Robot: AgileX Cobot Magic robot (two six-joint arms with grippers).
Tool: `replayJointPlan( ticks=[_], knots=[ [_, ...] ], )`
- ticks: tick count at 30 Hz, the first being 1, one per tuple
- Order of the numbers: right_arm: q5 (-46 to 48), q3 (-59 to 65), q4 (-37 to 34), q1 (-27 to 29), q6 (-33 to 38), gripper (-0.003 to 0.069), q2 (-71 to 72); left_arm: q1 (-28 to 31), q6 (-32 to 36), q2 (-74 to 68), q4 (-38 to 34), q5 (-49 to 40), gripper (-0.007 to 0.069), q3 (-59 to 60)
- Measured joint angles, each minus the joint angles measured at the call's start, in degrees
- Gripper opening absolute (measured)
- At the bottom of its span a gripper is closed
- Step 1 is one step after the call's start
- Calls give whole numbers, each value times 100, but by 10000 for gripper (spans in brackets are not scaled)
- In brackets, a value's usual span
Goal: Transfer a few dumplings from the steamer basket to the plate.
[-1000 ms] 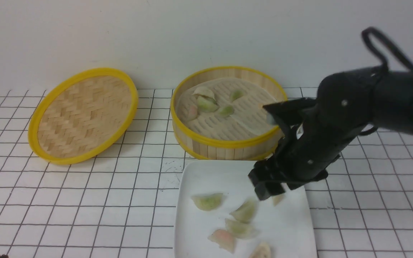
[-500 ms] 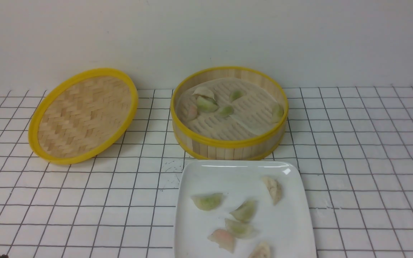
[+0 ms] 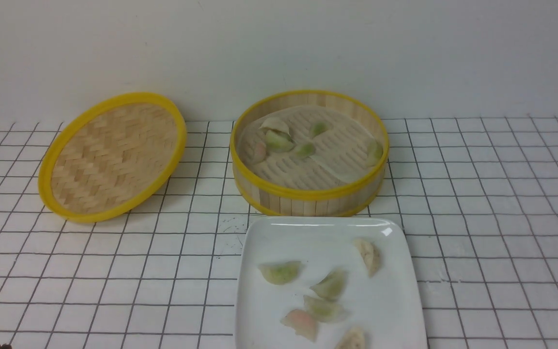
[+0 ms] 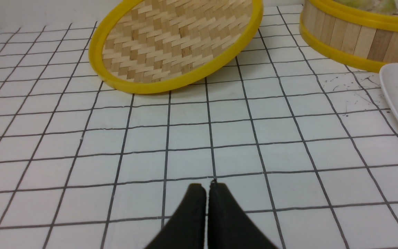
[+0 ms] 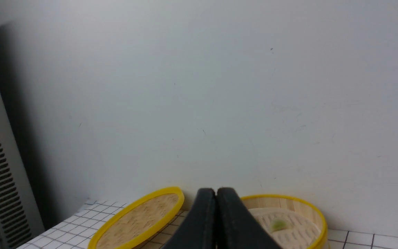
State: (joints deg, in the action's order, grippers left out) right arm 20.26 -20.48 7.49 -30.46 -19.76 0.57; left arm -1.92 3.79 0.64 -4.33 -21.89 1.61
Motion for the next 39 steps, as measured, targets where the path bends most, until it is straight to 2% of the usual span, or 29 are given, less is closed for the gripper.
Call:
replayJointPlan(
  ticks=[10, 19, 23, 26, 27, 30, 33, 36, 39],
  knots=[
    [-97, 141, -51, 0, 47, -14, 27, 0, 0, 9, 0, 0, -6, 0],
    [-351, 496, -1460, 0, 1732, -14, 34, 0, 0, 9, 0, 0, -6, 0],
    [-361, 739, -1478, 34, 1976, -14, 34, 0, 0, 9, 0, 0, -6, 0],
    [-348, 990, -1373, 504, 2044, -14, 34, 0, 0, 9, 0, 0, -6, 0],
    [-326, 1197, -1345, 1053, 2050, -14, 34, 0, 0, 9, 0, 0, -6, 0],
    [-198, 1688, -1328, 2192, 2069, -14, 34, 0, 0, 9, 0, 0, -6, 0],
    [-85, 2085, -1328, 2822, 2069, -14, 34, 0, 0, 9, 0, 0, -6, 0],
    [71, 2194, -1308, 3263, 2074, -14, 34, 0, 0, 9, 0, 0, -6, 0],
    [142, 2189, -1262, 3391, 2151, -14, 34, 0, 0, 9, 0, 0, -6, 0]
  ],
)
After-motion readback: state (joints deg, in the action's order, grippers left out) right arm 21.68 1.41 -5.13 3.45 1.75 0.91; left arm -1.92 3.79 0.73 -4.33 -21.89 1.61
